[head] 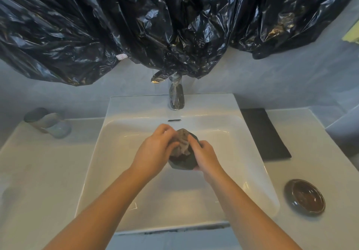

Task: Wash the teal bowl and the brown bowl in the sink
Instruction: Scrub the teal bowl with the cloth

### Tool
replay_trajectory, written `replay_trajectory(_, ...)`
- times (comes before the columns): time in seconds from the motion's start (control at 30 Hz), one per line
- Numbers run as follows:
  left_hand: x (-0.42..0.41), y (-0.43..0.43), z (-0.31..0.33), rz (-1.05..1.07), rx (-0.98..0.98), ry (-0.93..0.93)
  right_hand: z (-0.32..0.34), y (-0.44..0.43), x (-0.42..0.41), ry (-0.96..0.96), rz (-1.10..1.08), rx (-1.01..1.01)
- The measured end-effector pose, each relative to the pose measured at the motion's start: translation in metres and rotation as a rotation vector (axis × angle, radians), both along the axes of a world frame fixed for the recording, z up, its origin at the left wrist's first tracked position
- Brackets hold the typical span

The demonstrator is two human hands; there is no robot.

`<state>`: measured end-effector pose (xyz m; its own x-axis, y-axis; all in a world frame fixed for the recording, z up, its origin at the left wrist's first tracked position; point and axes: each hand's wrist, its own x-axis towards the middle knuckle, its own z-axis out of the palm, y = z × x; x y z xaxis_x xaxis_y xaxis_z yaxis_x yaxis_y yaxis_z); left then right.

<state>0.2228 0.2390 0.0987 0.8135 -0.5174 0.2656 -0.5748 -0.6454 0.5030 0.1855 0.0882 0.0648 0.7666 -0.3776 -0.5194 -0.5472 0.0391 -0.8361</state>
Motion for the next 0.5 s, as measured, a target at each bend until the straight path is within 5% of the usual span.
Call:
replay_trajectory(0.07,-0.001,0.003,-0.011,-0.139,0.162,-0.177,0.000,-0.002,0.001,-0.018,-0.010,0.009)
replay_trajectory(0.2,0.000,0.009,-0.024,-0.318,0.472,-0.178,-0.001,-0.003,0.005,-0.036,0.041,0.030)
replay_trajectory(0.37,0.010,-0.002,-0.029,-0.408,0.356,-0.173,-0.004,0.000,0.012,-0.074,0.089,0.006)
replay_trajectory(0.5,0.006,-0.002,-0.034,-0.384,0.189,-0.101,-0.013,-0.015,0.013,-0.128,0.165,0.644)
